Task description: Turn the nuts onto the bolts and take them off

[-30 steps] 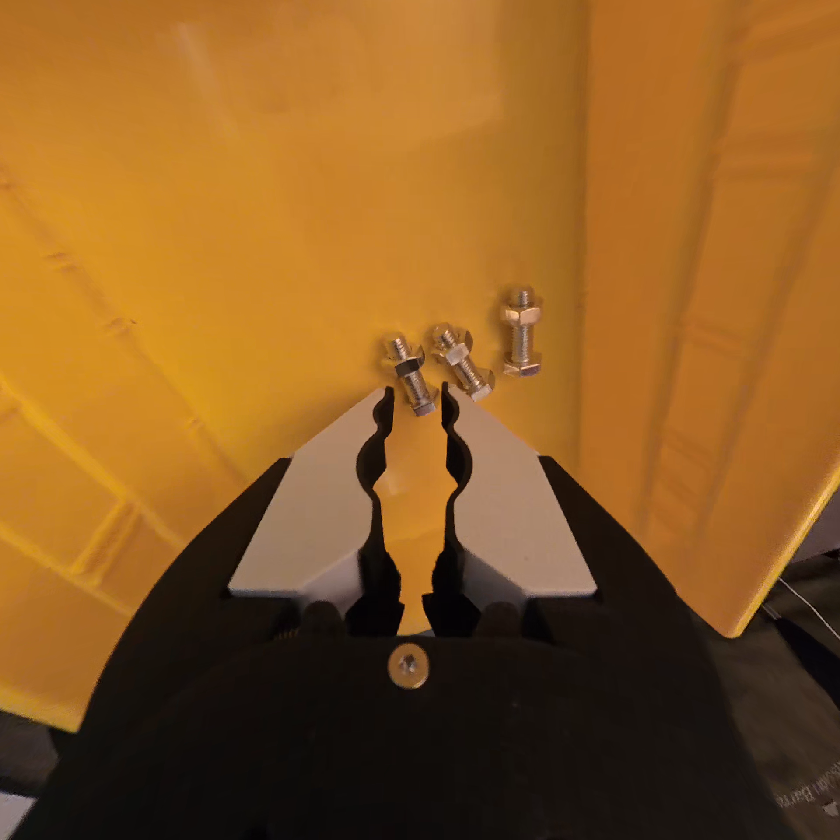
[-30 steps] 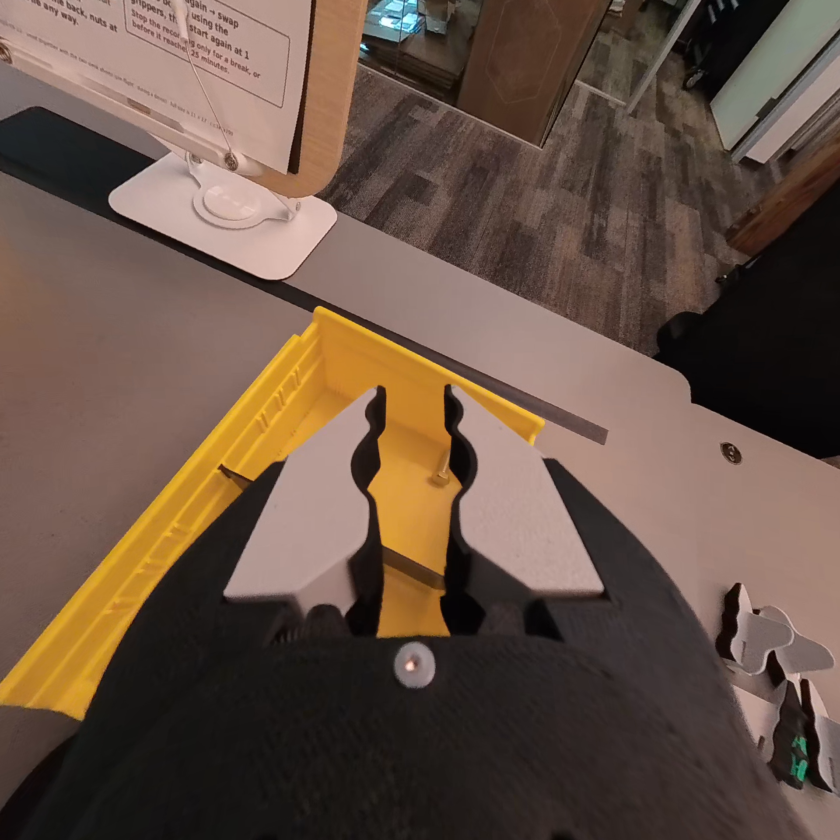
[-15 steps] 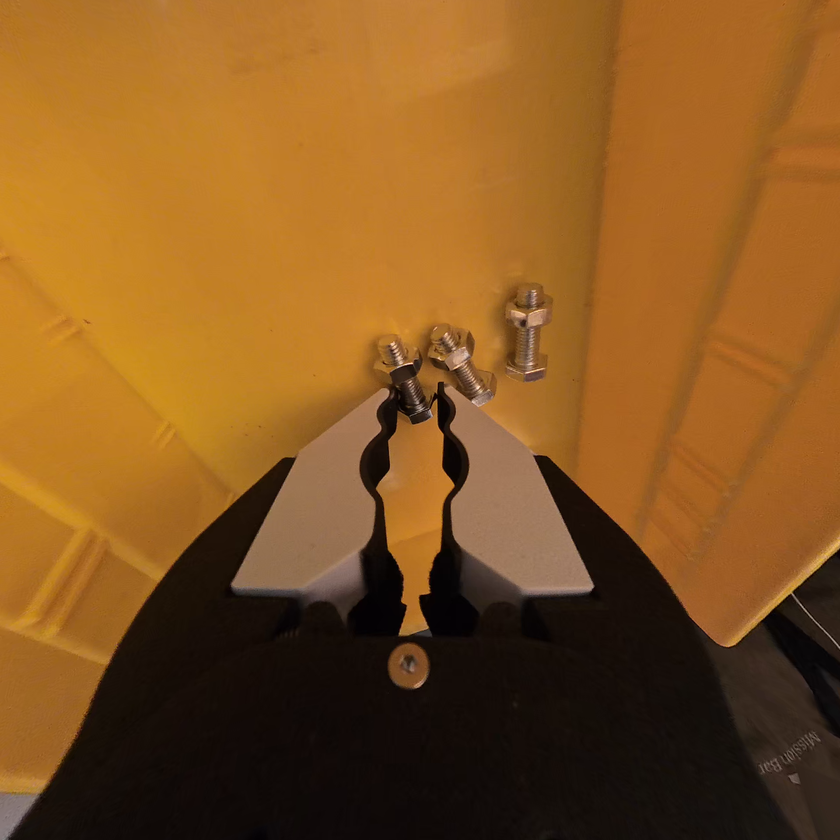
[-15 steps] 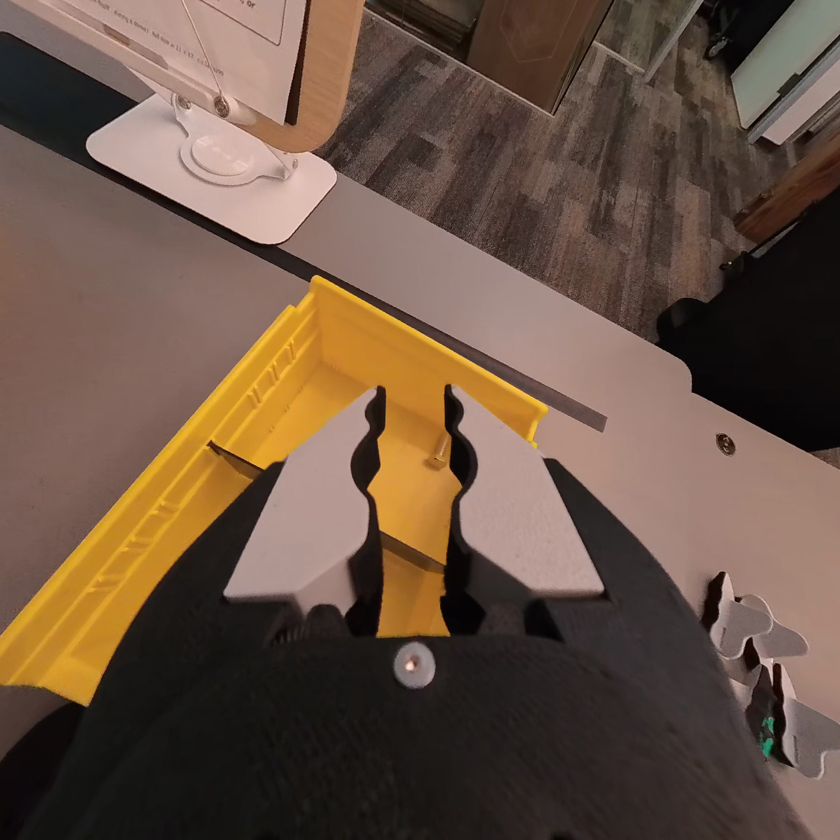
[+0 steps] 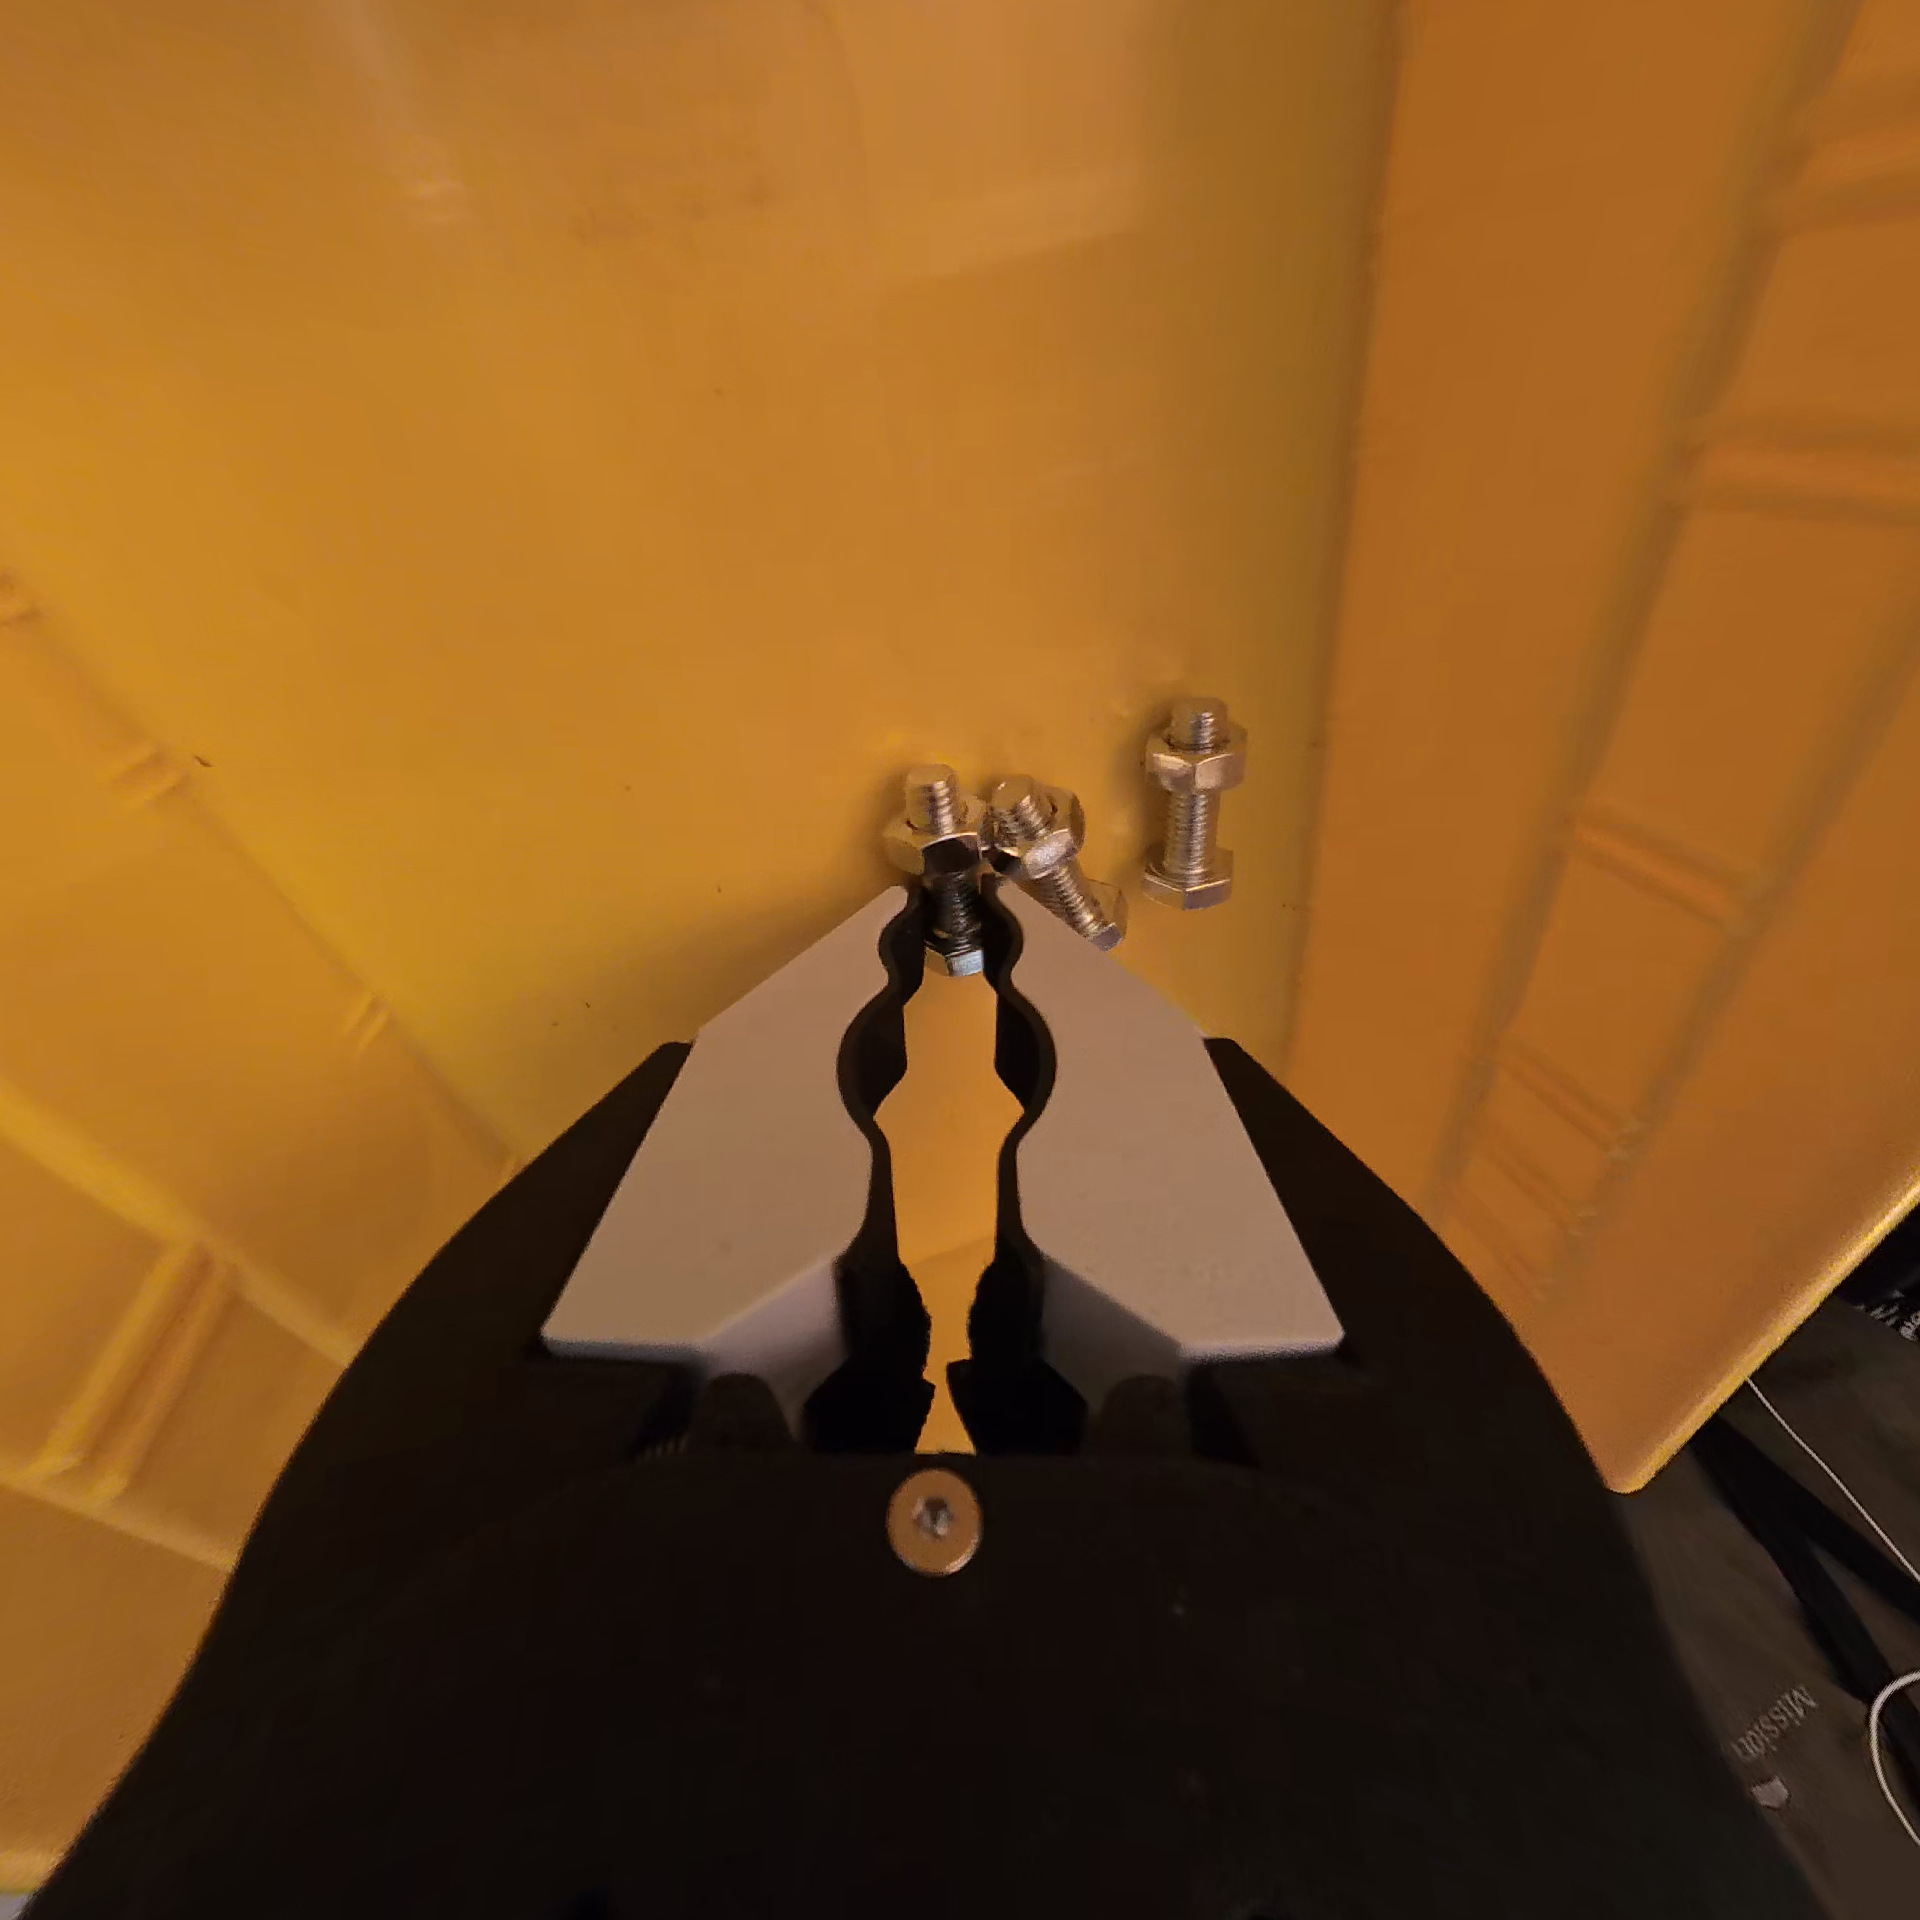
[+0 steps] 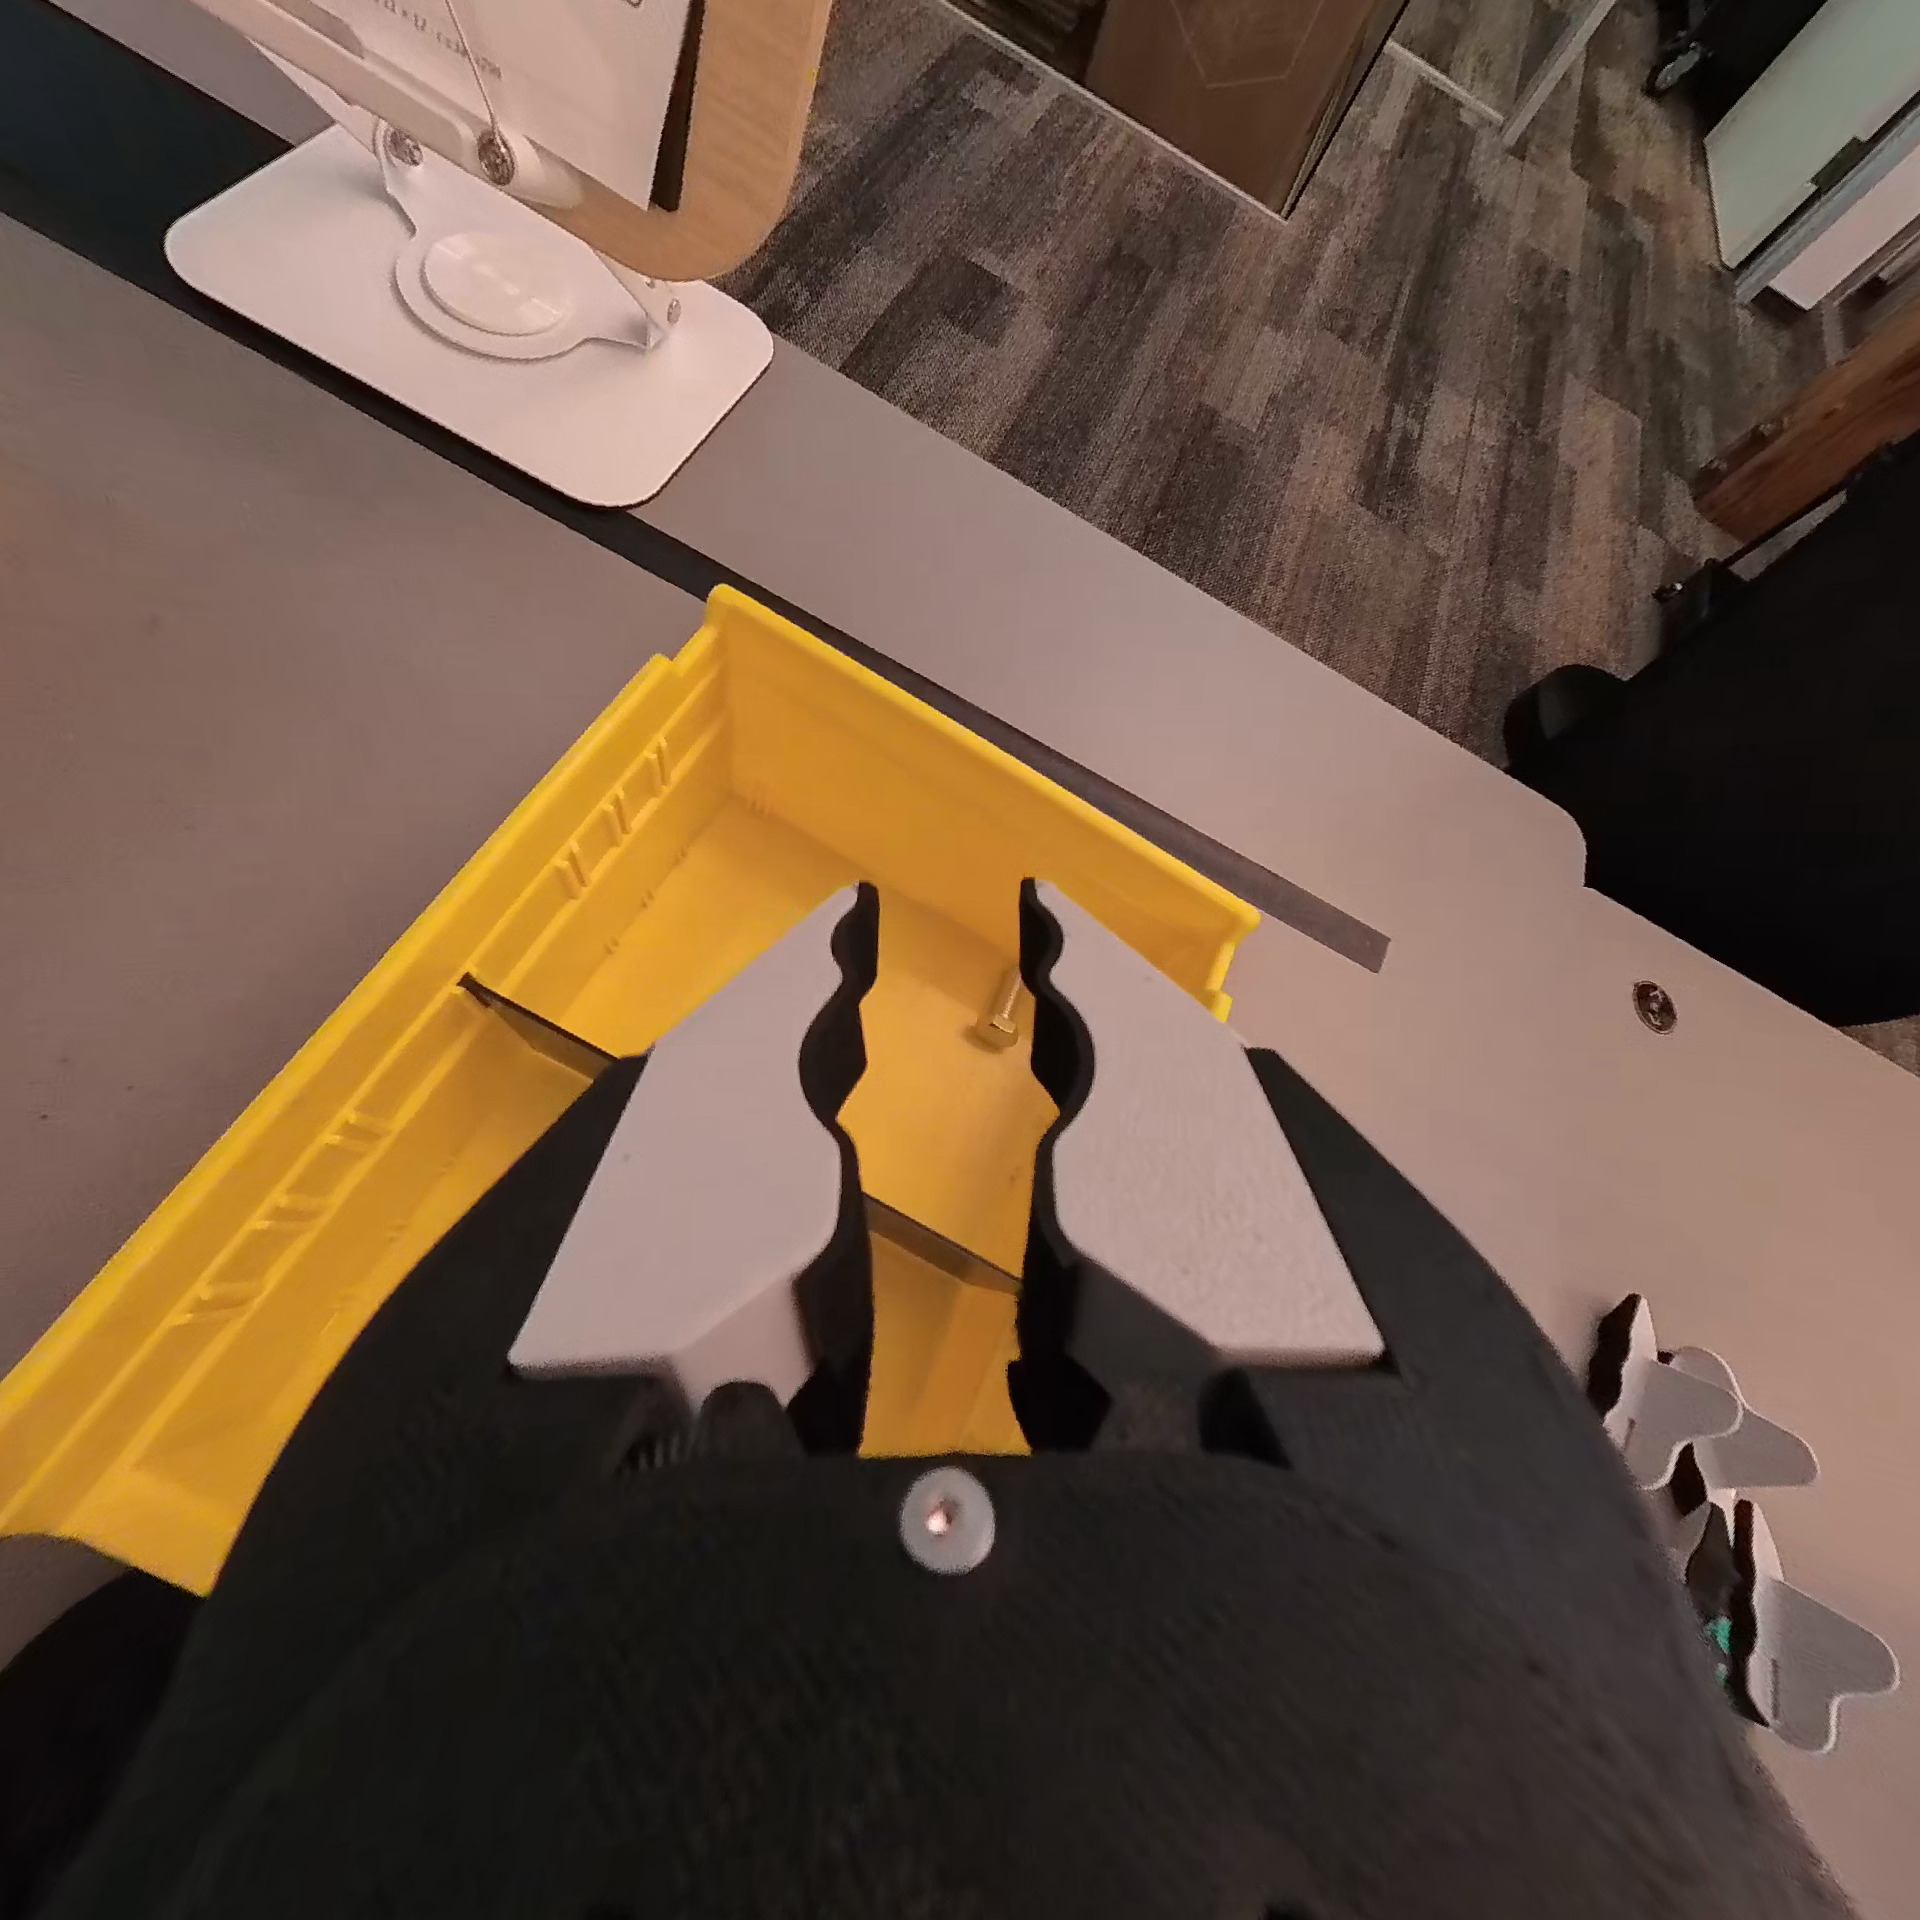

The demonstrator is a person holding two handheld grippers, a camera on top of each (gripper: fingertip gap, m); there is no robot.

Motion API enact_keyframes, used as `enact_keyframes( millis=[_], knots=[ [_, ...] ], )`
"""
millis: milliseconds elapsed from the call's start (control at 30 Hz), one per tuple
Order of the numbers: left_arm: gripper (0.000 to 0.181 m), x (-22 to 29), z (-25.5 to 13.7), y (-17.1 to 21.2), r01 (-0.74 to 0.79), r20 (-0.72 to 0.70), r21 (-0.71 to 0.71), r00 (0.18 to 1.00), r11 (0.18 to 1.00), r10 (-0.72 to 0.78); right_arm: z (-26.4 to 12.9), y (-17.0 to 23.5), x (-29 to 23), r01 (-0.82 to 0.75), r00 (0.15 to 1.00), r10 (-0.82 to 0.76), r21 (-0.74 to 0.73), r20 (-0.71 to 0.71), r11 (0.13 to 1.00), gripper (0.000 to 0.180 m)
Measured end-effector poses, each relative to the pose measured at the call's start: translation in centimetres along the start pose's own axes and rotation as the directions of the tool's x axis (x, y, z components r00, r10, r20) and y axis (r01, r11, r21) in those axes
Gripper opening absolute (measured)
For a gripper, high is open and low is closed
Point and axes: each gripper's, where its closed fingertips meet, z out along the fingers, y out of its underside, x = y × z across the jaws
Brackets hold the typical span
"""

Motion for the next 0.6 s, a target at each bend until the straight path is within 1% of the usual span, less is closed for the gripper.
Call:
enact_keyframes(
  millis=[167,233,333,433,500,533,567,600],
  knots=[
    [0.008,-0.3,-0.2,0.3,-0.038,0.022,-0.012,0.999,0.999,0.039,0.2,0.1,-0.1,0.023,1.000,-0.023,-0.014,-0.007,1.000,0.027],
    [0.008,-0.3,-0.8,0.3,-0.051,0.035,0.010,0.998,0.999,0.051,0.0,0.0,-0.1,0.028,1.000,-0.028,-0.010,-0.015,1.000,0.027],
    [0.007,0.1,-3.0,-0.1,-0.067,0.045,0.104,0.997,0.992,0.062,-0.8,-0.7,-0.2,0.038,0.999,-0.037,0.020,-0.033,0.999,0.027],
    [0.007,2.1,-6.9,-1.0,-0.128,0.041,0.277,0.992,0.952,0.121,-1.7,-2.3,-0.6,0.054,0.997,-0.049,0.099,-0.053,0.994,0.027],
    [0.008,5.3,-10.2,-1.9,-0.220,0.030,0.434,0.973,0.874,0.230,-2.7,-4.6,-1.5,0.068,0.997,-0.057,0.208,-0.057,0.976,0.027],
    [0.008,7.4,-12.0,-2.2,-0.274,0.030,0.518,0.952,0.810,0.303,-2.9,-6.2,-2.6,0.063,0.998,-0.055,0.289,-0.036,0.955,0.028],
    [0.008,9.8,-13.9,-2.5,-0.326,0.038,0.600,0.924,0.730,0.381,-3.9,-7.9,-4.1,0.044,0.998,-0.055,0.387,0.018,0.921,0.031],
    [0.008,12.5,-15.7,-2.7,-0.372,0.055,0.678,0.886,0.634,0.461,-5.3,-9.8,-6.0,-0.001,0.993,-0.057,0.493,0.103,0.870,0.038]
  ],
)
